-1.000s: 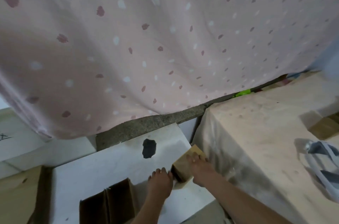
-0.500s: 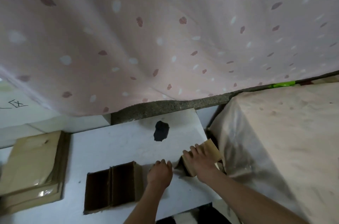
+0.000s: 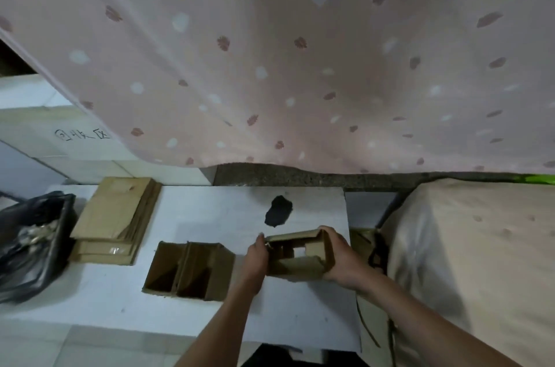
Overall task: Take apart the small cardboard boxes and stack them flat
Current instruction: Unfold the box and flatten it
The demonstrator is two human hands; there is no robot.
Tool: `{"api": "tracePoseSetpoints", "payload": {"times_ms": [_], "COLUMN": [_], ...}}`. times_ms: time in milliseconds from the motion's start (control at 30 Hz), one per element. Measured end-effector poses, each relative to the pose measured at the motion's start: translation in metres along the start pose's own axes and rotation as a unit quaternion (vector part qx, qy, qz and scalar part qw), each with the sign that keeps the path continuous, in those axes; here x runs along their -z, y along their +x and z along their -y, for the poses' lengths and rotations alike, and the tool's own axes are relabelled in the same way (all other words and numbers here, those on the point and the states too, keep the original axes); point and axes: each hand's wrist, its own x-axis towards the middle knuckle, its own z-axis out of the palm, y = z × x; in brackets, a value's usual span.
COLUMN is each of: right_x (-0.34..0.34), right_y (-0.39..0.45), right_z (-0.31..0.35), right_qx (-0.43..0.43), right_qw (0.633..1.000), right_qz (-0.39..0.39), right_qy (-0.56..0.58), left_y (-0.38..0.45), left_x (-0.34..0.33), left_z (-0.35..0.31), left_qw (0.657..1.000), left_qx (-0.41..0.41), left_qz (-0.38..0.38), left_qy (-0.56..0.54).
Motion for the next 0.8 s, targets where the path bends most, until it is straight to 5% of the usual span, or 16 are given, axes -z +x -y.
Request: {"api": "tracePoseSetpoints", "payload": {"times_ms": [200, 367, 700, 800], "right_x": [-0.01, -0.022, -0.026, -0.027], "right_y": [-0.014, -0.008, -0.009, -0.016], "right_z": [-0.031, -0.057, -0.072, -0.069], "right_qx": [-0.048, -0.116, -0.186, -0.241], "right_qw": [0.994, 0.992, 0.976, 0.959], "right_qz": [0.074, 0.019, -0.002, -0.052], "right_qy": [0.069, 0.056, 0.114, 0.142], "left_y": [-0.023, -0.025, -0.037, -0.033], "left_x": [-0.009, -0.03, -0.044, -0.043], "left_z": [0.005, 0.019, 0.04, 0.037], "left_qw": [0.993, 0.992, 0.998, 0.988], "left_qx": [0.065, 0.074, 0.029, -0.038], "left_qz": [-0.005, 0.006, -0.007, -0.003], "left_qy": [-0.095, -0.103, 0.05, 0.151]}}
